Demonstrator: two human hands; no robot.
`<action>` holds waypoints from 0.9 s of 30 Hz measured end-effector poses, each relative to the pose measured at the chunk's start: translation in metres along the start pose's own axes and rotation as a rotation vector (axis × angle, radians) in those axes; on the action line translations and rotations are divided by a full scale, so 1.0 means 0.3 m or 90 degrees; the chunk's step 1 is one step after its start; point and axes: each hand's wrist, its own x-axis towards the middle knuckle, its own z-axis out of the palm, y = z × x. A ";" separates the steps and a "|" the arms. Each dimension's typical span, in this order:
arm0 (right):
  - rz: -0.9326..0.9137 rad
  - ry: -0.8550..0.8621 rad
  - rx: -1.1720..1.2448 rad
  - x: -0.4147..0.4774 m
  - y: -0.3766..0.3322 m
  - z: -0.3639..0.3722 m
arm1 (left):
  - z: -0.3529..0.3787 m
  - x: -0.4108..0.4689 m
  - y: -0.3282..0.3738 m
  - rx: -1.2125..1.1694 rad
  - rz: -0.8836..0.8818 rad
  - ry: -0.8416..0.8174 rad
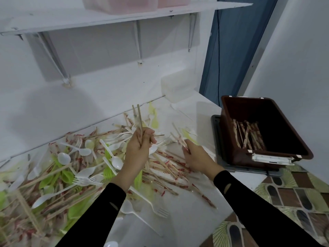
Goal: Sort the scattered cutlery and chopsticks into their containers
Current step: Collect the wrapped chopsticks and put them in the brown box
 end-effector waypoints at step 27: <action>0.067 -0.175 -0.251 -0.031 0.091 0.060 | -0.076 -0.161 -0.286 0.513 0.285 -0.382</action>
